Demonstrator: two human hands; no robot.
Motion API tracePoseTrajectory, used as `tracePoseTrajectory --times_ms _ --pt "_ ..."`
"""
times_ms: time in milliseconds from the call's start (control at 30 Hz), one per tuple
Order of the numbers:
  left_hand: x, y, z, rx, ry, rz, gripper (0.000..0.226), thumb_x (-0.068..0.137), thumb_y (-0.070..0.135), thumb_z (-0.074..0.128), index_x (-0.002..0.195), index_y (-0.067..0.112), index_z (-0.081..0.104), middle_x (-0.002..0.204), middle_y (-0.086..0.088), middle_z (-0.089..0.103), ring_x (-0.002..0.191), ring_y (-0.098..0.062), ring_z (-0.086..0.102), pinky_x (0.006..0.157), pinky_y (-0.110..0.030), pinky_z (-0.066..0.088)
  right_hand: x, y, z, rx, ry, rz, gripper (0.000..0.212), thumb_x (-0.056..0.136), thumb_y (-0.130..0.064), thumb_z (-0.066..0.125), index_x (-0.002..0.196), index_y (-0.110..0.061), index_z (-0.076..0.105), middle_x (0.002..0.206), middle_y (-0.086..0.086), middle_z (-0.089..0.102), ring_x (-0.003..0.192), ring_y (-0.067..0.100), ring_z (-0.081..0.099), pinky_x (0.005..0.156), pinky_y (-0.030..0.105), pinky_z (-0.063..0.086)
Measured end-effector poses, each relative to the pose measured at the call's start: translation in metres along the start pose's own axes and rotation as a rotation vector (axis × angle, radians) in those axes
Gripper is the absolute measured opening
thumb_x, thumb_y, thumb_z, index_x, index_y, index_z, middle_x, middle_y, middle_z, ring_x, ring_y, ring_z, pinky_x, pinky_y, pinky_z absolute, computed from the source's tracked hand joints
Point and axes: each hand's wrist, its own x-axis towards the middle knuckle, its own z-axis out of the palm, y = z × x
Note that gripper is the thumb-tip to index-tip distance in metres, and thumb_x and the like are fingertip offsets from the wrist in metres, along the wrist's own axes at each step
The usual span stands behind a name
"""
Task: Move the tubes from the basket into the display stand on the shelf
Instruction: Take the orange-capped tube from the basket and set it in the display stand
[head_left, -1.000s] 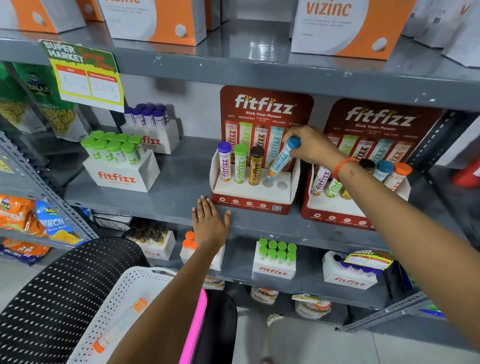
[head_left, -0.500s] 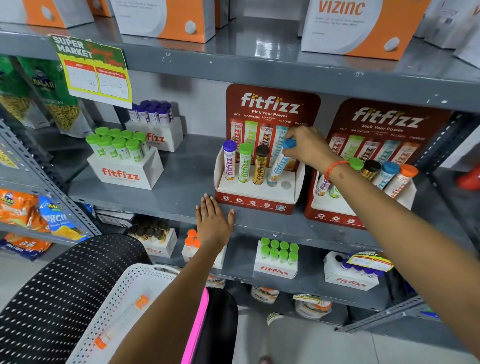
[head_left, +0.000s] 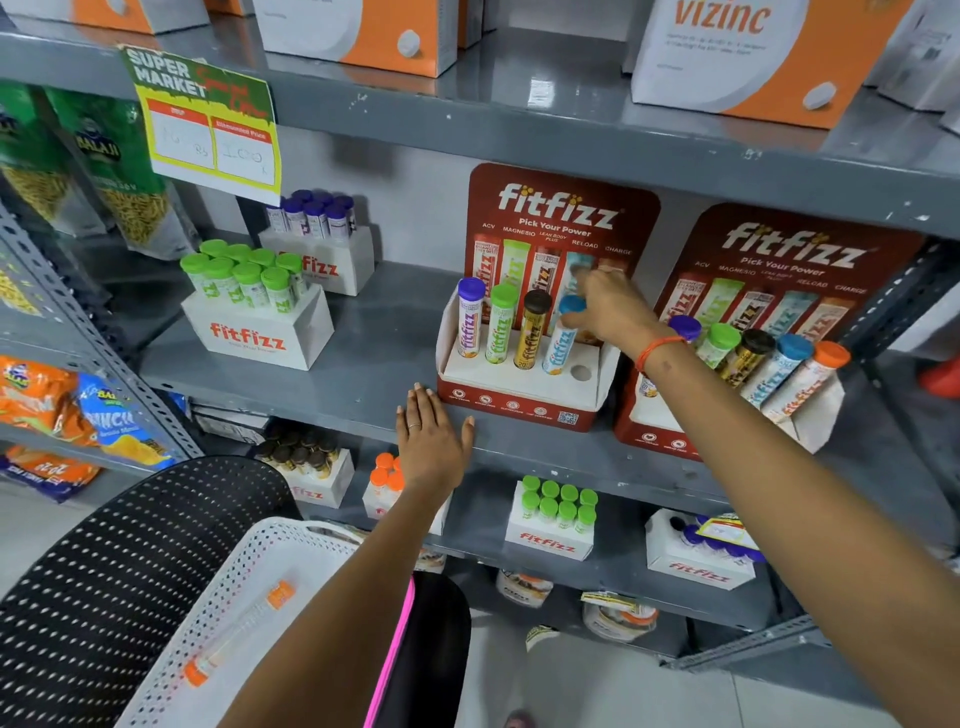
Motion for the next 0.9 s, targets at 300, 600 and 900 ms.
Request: tracePoseTrajectory --times_ms 300,600,900 --pt "0.025 0.007 -0.036 -0.217 0.286 0.114 0.072 0.096 0.048 0.025 0.146 -0.003 0.019 0.155 -0.021 0.015 0.144 -0.031 0.012 0.118 -0.04 0.008 -0.062 -0.054 0.049 0.354 0.6 -0.216 0.05 0.093 -0.033 0.043 0.134 -0.004 0.044 0.131 0.018 0.052 0.123 0.027 0.045 0.106 0.036 0.037" --pt "-0.011 -0.034 -0.003 -0.22 0.263 0.044 0.07 0.097 0.045 0.021 0.141 -0.009 0.027 0.148 -0.025 0.031 0.138 -0.036 0.029 0.113 -0.047 0.026 -0.064 -0.036 0.141 0.376 0.355 -0.128 0.043 0.088 -0.032 0.039 0.112 -0.004 0.06 0.114 0.018 0.061 0.109 0.034 0.055 0.097 0.042 0.043" --pt "-0.053 -0.056 0.018 -0.223 0.141 -0.133 0.08 0.089 0.054 0.008 0.147 -0.001 0.01 0.156 -0.018 0.014 0.145 -0.03 0.012 0.116 -0.038 0.002 -0.041 -0.014 0.199 0.142 -0.072 -0.006 0.044 0.089 -0.016 0.057 0.129 0.0 0.048 0.142 0.023 0.04 0.133 0.04 0.034 0.108 0.047 0.037"
